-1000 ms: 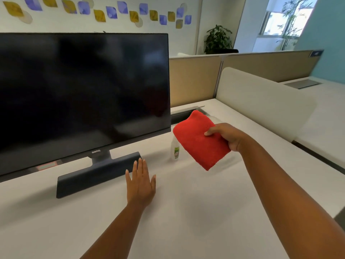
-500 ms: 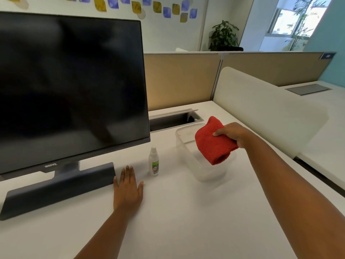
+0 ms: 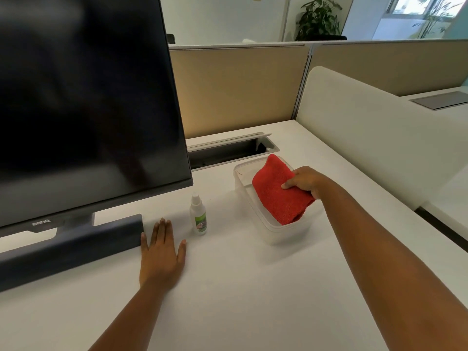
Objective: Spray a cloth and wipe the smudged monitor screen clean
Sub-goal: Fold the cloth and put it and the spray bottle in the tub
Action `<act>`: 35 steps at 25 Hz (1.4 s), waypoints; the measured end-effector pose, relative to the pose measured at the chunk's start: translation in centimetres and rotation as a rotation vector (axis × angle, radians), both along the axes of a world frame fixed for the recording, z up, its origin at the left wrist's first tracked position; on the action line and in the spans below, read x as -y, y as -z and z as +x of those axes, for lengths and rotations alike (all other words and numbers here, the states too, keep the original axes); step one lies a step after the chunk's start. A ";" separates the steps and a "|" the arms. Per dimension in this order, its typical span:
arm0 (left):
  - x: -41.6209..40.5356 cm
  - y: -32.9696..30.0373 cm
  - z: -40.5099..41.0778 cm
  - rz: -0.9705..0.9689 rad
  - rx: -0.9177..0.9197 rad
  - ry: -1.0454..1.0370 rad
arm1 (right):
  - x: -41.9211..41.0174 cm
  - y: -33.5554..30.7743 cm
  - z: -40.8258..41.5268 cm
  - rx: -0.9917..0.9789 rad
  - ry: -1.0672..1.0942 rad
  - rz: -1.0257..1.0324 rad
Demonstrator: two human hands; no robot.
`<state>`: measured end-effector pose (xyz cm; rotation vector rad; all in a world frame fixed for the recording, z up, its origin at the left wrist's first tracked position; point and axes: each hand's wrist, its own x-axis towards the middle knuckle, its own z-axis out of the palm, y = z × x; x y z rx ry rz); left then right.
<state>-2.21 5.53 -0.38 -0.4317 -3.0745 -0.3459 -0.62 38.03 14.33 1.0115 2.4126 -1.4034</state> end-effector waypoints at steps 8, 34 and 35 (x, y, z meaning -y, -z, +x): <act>0.0 -0.1 0.1 -0.011 -0.006 0.006 | 1.3 1.3 -0.2 0.114 -0.205 0.864; 0.0 0.0 0.0 0.004 -0.012 0.006 | 5.4 3.0 -1.6 -0.344 -0.310 0.703; 0.0 0.0 0.1 0.009 -0.009 0.006 | 7.0 2.7 -1.9 -0.487 -0.268 0.624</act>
